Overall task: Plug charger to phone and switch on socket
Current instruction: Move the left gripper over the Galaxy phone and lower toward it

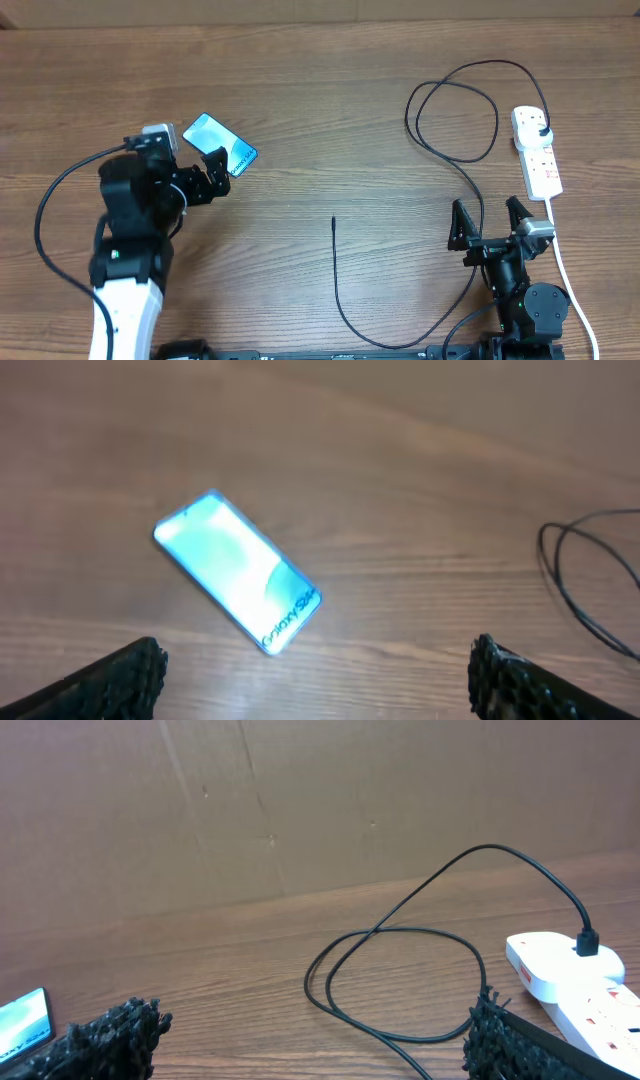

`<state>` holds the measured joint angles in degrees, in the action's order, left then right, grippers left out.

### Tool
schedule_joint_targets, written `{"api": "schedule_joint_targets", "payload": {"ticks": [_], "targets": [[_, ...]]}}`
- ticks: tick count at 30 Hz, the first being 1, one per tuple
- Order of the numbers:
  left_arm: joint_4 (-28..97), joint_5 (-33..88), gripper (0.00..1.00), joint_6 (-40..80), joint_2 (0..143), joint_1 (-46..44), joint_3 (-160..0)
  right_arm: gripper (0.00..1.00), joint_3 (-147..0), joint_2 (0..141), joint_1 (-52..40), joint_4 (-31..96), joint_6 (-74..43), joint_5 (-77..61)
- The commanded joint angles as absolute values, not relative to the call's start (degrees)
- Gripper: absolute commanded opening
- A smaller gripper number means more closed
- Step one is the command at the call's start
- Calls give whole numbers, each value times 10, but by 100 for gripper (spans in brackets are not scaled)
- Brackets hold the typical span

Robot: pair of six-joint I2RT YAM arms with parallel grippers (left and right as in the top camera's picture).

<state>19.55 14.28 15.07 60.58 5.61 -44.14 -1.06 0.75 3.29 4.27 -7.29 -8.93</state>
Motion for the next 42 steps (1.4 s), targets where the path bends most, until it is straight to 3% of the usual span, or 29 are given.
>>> {"api": "schedule_joint_targets", "payload": {"ticks": [1,12,18,23,27,31,42], "targets": [[232,111,100,201,652,50,-527,100,-4,2,32,40,-75,-86],[412,0,100,270,813,-1,-799,100,-4,2,32,40,-75,-86],[411,42,100,274,824,-9,-807,100,-4,2,32,40,-75,-86],[405,47,100,354,825,-9,-808,100,-4,2,32,40,-75,-86],[439,-27,100,460,825,-17,-808,100,-4,2,32,40,-75,-86],[446,-60,100,472,839,-34,-820,100,-4,2,32,40,-75,-86],[618,-122,100,492,1033,-69,-1045,100,-4,2,32,40,-75,-86]]}}
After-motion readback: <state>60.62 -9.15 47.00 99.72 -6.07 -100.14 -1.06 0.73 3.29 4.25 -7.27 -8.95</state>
